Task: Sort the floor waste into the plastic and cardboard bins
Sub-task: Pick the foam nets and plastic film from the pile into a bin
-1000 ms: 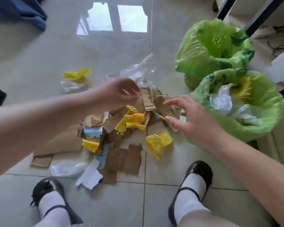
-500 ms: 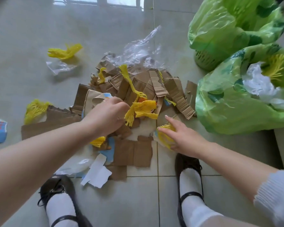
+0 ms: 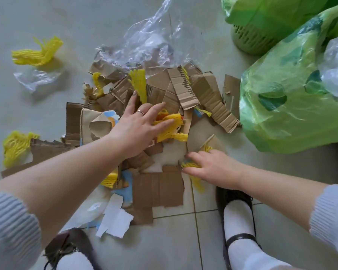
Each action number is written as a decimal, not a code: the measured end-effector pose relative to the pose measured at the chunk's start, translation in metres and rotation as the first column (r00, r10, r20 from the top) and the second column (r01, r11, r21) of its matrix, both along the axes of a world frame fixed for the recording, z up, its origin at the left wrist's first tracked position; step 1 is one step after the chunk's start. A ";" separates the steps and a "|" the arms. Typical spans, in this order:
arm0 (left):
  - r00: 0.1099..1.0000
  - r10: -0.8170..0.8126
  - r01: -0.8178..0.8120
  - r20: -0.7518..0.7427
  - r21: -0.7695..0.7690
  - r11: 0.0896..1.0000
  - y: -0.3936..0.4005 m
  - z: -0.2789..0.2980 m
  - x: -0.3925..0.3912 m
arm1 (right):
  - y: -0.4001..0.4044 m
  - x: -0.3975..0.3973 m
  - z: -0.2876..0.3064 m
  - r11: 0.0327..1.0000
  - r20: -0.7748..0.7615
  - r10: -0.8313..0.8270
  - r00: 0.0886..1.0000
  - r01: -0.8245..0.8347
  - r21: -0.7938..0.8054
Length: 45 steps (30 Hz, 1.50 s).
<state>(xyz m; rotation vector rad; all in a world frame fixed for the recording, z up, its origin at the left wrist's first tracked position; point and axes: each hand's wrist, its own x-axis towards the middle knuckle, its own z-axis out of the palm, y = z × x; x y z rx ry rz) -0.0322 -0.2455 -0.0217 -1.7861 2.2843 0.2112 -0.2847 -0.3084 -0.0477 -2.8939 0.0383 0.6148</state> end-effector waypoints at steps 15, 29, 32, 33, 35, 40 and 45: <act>0.951 0.064 -0.120 -0.302 -0.170 0.978 -0.006 0.014 -0.006 | -0.015 -0.006 0.016 0.587 0.089 -0.777 0.623 0.666 0.461; 0.822 0.221 -0.323 -0.525 -0.110 0.940 -0.026 0.023 -0.014 | -0.071 0.037 -0.007 0.844 0.000 -0.537 0.844 0.537 0.006; 0.777 0.269 -0.395 -0.569 -0.107 0.912 -0.026 0.019 -0.015 | -0.075 0.045 -0.015 0.835 0.021 -0.550 0.835 0.550 0.015; 0.784 0.256 -0.382 -0.566 -0.114 0.917 -0.025 0.020 -0.015 | -0.076 0.047 -0.016 0.825 0.045 -0.566 0.823 0.565 0.030; 0.811 0.228 -0.331 -0.539 -0.102 0.938 -0.025 0.021 -0.013 | -0.079 0.051 -0.017 0.791 0.071 -0.612 0.787 0.609 0.064; 0.827 0.225 -0.307 -0.515 -0.079 0.948 -0.018 0.023 -0.007 | -0.078 0.050 -0.007 0.478 0.100 -0.874 0.476 0.802 0.357; 0.805 0.279 -0.373 -0.523 -0.081 0.924 -0.009 0.027 -0.005 | -0.065 0.035 0.011 0.284 0.074 -0.956 0.283 0.833 0.475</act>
